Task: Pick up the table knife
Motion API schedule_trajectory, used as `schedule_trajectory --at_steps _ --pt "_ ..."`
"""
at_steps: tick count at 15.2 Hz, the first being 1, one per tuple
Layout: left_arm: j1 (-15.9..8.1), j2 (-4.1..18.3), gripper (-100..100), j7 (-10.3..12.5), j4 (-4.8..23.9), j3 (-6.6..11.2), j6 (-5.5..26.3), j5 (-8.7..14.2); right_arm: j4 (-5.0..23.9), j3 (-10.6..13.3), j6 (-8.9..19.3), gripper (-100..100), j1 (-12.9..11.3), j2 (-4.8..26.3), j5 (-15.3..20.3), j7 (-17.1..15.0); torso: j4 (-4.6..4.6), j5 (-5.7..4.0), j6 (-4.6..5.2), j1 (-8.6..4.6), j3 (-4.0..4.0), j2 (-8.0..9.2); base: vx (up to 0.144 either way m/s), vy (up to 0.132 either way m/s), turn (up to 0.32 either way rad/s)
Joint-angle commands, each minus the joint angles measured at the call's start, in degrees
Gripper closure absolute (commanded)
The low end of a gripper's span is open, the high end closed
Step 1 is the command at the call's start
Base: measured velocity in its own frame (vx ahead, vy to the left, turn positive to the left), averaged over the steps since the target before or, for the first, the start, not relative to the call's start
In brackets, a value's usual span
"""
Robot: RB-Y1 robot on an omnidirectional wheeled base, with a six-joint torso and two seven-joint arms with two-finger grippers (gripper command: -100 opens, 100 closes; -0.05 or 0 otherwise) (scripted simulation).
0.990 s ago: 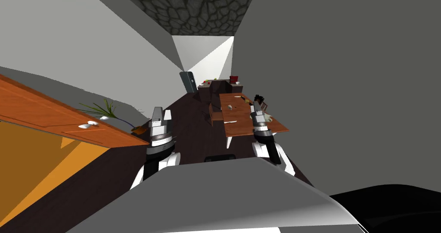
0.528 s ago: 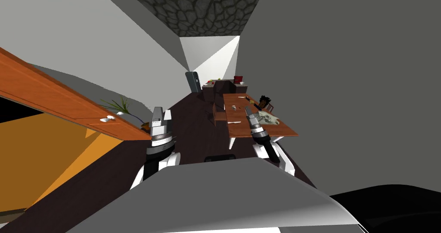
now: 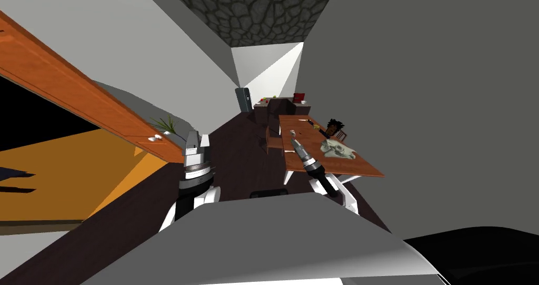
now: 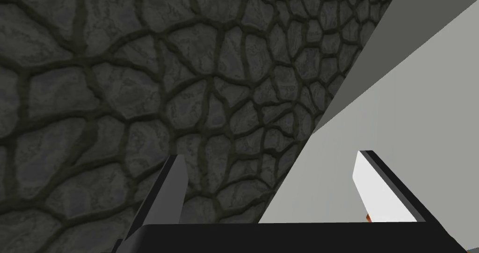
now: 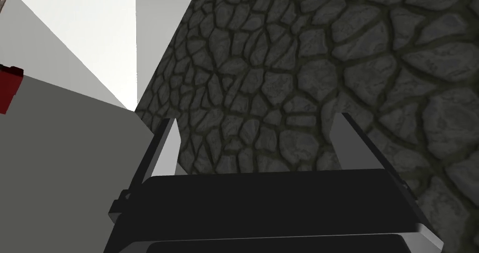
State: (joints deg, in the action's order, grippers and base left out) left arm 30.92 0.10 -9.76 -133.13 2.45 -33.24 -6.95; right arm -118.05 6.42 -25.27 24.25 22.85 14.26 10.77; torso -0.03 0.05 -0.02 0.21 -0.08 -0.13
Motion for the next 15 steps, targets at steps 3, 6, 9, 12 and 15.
schedule_trajectory --at_steps 3,6,9,12,15 --pt "0.0 0.0 0 0.0 0.0 0.00 0.0 0.0 4.0 2.8 -0.4 -100 0.2 4.9 2.5 1.2 0.00 0.01 0.00 0.00 0.01 0.01 0.035 0.051 0.195" --pt "0.0 0.0 0 0.0 0.0 0.00 0.0 0.0 6.1 4.1 -0.5 -100 0.0 8.0 3.6 1.8 0.00 0.00 -0.02 0.00 -0.02 -0.03 0.044 0.046 0.197" --pt "0.0 0.0 0 0.0 0.0 0.00 0.0 0.0 10.2 6.8 -0.8 -100 -0.4 11.9 6.0 2.9 -0.01 -0.01 0.01 -0.05 -0.03 -0.05 0.052 0.037 0.215" --pt "0.0 0.0 0 0.0 0.0 0.00 0.0 0.0 12.6 8.2 -1.0 -100 -0.6 15.0 7.2 3.4 -0.02 -0.01 -0.02 -0.04 -0.06 -0.11 0.062 0.037 0.196" --pt "0.0 0.0 0 0.0 0.0 0.00 0.0 0.0 17.0 11.0 -1.3 -100 -1.1 18.8 9.6 4.6 -0.03 -0.02 0.00 -0.10 -0.08 -0.14 0.073 0.020 0.223"
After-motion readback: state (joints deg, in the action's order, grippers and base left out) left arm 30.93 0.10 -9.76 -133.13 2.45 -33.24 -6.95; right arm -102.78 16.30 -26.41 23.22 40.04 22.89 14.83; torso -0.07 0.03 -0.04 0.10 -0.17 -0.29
